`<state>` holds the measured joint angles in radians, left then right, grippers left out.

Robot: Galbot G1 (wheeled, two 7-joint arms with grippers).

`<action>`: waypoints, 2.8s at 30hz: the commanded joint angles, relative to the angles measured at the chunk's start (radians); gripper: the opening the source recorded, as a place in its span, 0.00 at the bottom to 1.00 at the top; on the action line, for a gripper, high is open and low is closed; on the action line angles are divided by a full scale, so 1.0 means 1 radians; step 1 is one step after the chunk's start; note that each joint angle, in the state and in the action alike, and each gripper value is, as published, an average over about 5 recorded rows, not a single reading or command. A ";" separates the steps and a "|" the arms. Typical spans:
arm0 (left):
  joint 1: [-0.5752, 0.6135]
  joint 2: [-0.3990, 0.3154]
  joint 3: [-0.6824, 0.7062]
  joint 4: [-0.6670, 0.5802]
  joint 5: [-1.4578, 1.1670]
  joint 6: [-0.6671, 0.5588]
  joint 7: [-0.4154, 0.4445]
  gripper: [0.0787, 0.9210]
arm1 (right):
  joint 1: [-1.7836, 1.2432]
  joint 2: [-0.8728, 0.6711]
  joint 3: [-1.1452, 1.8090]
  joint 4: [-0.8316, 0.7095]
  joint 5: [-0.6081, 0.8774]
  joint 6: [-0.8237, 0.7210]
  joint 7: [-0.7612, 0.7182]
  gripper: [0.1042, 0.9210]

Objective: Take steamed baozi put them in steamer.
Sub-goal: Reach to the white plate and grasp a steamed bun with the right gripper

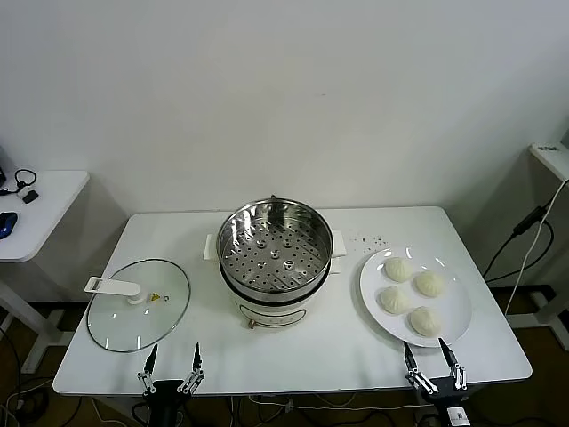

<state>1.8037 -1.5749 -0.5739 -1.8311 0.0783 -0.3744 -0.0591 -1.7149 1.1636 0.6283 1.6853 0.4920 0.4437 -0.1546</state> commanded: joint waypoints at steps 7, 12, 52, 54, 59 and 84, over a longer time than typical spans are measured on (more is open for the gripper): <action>-0.006 0.004 0.004 0.009 0.013 -0.008 0.001 0.88 | 0.236 -0.222 0.135 0.102 -0.037 -0.537 0.036 0.88; -0.011 0.004 0.009 0.014 0.023 -0.012 0.003 0.88 | 0.447 -0.342 0.035 0.069 -0.092 -0.726 -0.009 0.88; 0.013 0.016 0.038 0.038 0.127 -0.084 0.026 0.88 | 2.333 -0.521 -2.112 -0.668 -0.340 -0.325 -1.085 0.88; 0.011 0.013 0.037 0.043 0.132 -0.089 0.026 0.88 | 2.307 -0.492 -2.105 -0.672 -0.320 -0.328 -1.085 0.88; 0.009 0.006 0.036 0.057 0.141 -0.100 0.025 0.88 | 2.197 -0.433 -2.048 -0.704 -0.314 -0.347 -1.065 0.88; 0.007 0.007 0.013 0.091 0.196 -0.128 0.022 0.88 | 1.900 -0.231 -1.740 -0.974 -0.373 -0.376 -1.029 0.88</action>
<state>1.8108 -1.5684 -0.5610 -1.7435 0.2664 -0.5001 -0.0366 0.2477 0.8716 -1.1640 0.7948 0.1315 0.0618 -1.1813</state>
